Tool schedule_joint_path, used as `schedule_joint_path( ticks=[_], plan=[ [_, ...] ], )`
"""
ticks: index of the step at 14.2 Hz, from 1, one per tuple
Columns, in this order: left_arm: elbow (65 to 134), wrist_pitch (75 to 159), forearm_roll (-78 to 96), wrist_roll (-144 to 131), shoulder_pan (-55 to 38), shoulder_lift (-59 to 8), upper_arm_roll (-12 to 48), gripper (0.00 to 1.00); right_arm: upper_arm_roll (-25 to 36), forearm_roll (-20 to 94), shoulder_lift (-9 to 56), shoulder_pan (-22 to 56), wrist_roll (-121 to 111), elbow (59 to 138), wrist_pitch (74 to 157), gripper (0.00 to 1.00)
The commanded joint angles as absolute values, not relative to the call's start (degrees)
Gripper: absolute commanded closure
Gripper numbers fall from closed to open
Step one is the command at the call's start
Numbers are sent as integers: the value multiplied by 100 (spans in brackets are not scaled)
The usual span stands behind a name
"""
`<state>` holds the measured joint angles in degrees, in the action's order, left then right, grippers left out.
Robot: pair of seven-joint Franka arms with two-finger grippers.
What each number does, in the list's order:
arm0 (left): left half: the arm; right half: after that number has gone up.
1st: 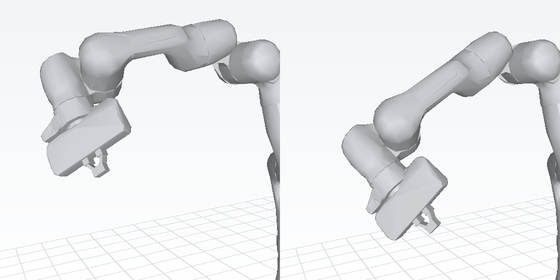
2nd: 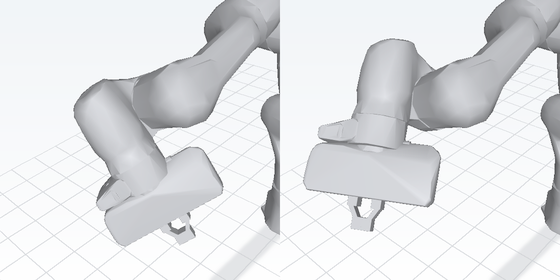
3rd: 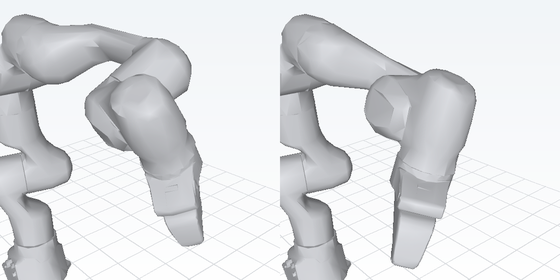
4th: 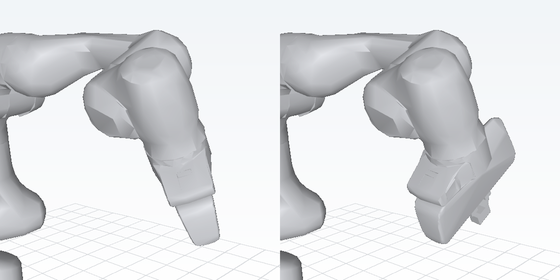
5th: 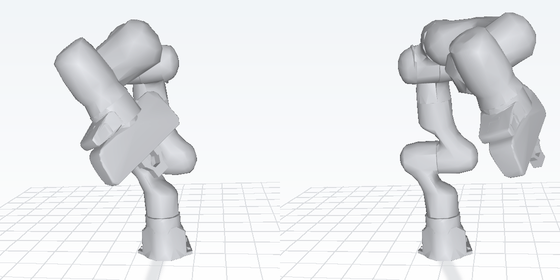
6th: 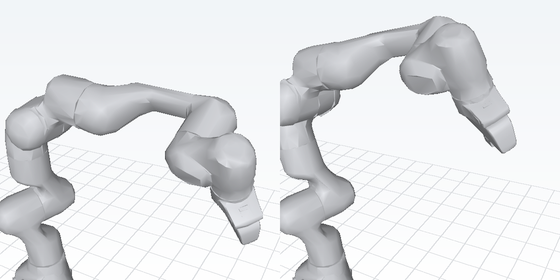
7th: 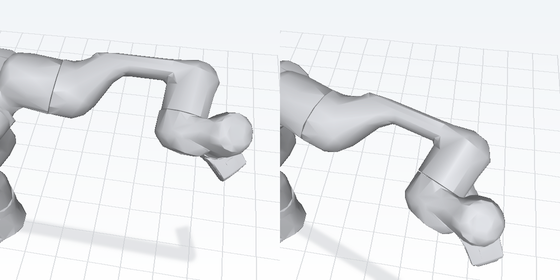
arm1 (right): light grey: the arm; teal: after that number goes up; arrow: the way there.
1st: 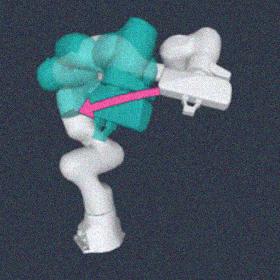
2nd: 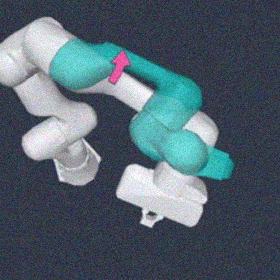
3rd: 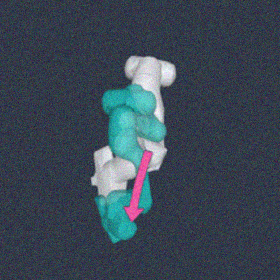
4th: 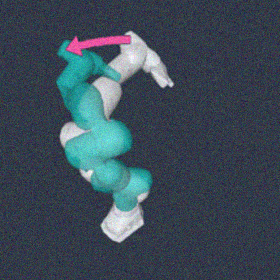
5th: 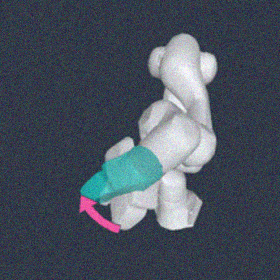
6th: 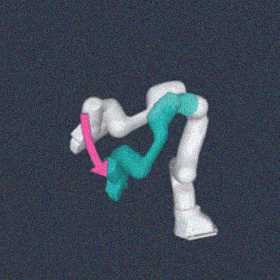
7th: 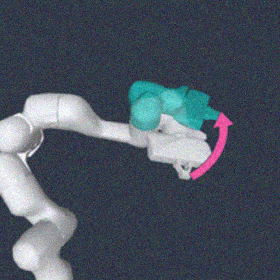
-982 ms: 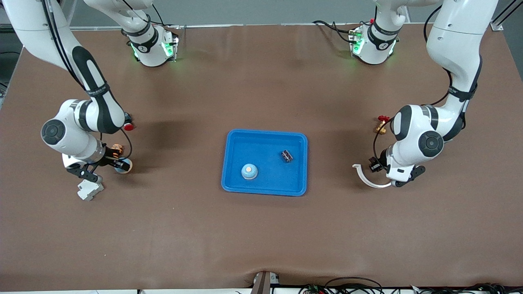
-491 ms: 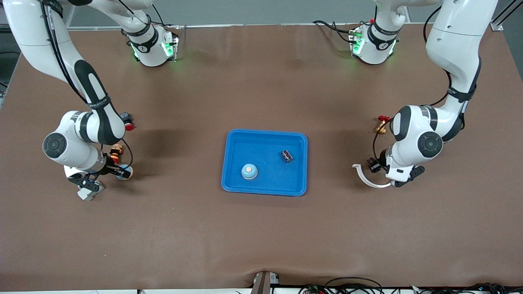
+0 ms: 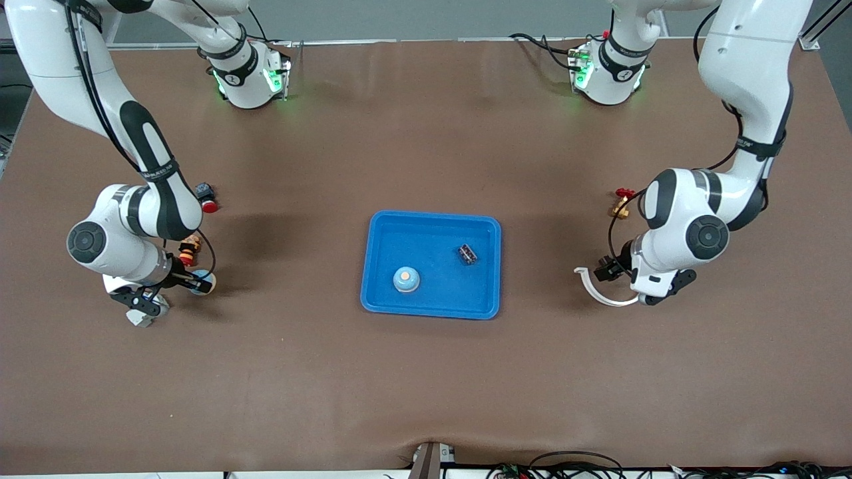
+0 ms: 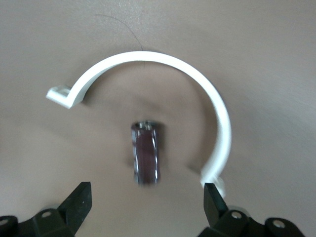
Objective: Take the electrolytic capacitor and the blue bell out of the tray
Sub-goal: 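Move the left gripper to the tray while the right gripper returns too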
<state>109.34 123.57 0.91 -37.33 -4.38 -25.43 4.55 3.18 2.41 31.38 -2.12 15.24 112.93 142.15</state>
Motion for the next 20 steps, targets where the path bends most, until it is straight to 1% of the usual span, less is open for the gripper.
schedule_joint_path(
  ticks=[1,3,6,8,10,11,12,15,17,20],
  plan=[
    [9962,11017,17,-4033,-536,-2426,545,0,211,290,3428,-352,1547,11092,14204,0],
    [9581,10688,44,-4436,-641,-2435,685,0,211,281,3375,-334,1529,11083,13950,0],
    [9466,10688,44,-5410,-843,-2426,1071,0,202,281,3183,-316,1529,10996,13467,0],
    [9098,10688,44,-6183,-1045,-2653,1344,0,185,290,3024,-282,1591,10724,12661,0],
    [8756,10740,44,-6896,-1430,-2969,1362,0,167,290,2936,-203,1861,10233,11694,0],
    [8580,10801,35,-7143,-1598,-3127,1362,0,167,281,2909,-80,2081,10030,11350,0],
    [8465,10915,35,-7328,-1748,-3259,1362,0,150,290,2840,34,2370,9967,11225,0],
    [8455,11687,0,-7926,-2064,-3471,1362,0,-52,534,2733,552,3879,9949,11302,0],
    [8455,12048,-26,-8269,-2249,-3638,1354,0,-79,904,2733,1078,4890,9897,11617,0],
    [8473,12453,-140,-8753,-2513,-3980,1283,0,-79,949,2821,1869,6420,9634,12075,0]
  ],
)
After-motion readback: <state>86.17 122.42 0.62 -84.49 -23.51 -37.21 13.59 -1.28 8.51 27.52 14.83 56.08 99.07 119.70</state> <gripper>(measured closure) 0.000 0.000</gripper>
